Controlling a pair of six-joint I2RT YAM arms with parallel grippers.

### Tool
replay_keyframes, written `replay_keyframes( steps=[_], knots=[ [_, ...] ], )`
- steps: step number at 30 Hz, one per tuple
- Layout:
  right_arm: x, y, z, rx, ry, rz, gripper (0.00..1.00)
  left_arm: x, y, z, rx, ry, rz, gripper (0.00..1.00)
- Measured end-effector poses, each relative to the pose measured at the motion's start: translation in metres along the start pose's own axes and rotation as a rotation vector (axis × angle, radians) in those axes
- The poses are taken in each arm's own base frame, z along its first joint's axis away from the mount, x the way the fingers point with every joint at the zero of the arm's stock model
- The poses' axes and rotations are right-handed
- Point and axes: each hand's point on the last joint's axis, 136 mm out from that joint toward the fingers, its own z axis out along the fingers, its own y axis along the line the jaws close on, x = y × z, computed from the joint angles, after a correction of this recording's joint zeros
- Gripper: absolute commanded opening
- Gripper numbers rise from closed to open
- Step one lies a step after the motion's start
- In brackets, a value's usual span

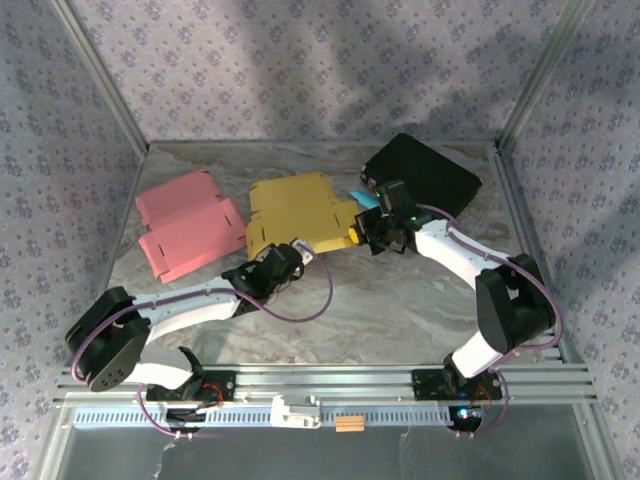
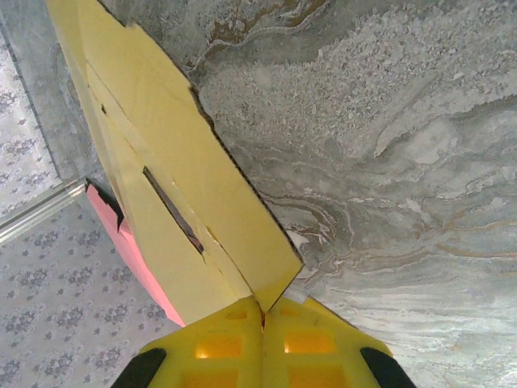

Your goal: Fold the paper box

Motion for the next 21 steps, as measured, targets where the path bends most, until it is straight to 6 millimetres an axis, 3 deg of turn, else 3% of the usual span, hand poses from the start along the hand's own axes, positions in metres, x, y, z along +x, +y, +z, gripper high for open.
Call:
replay_keyframes(
  steps=[2, 9, 15, 19, 21],
  knots=[
    [-0.001, 0.003, -0.002, -0.004, -0.001, 0.003, 0.0, -0.004, 0.001, -0.001, 0.003, -0.007, 0.013, 0.0],
    [-0.004, 0.026, -0.011, -0.041, 0.006, 0.005, 0.0, -0.014, 0.005, -0.002, 0.002, -0.01, 0.063, 0.0],
    [-0.004, 0.051, -0.029, -0.04, -0.014, -0.034, 0.52, -0.027, 0.015, -0.006, -0.009, -0.018, 0.061, 0.0],
    [-0.008, 0.082, -0.064, -0.089, -0.099, -0.128, 0.62, -0.056, 0.04, -0.019, -0.045, -0.039, 0.022, 0.0],
    [-0.008, 0.103, -0.094, -0.138, -0.163, -0.183, 0.64, -0.077, 0.061, -0.031, -0.072, -0.058, -0.03, 0.0]
  ],
)
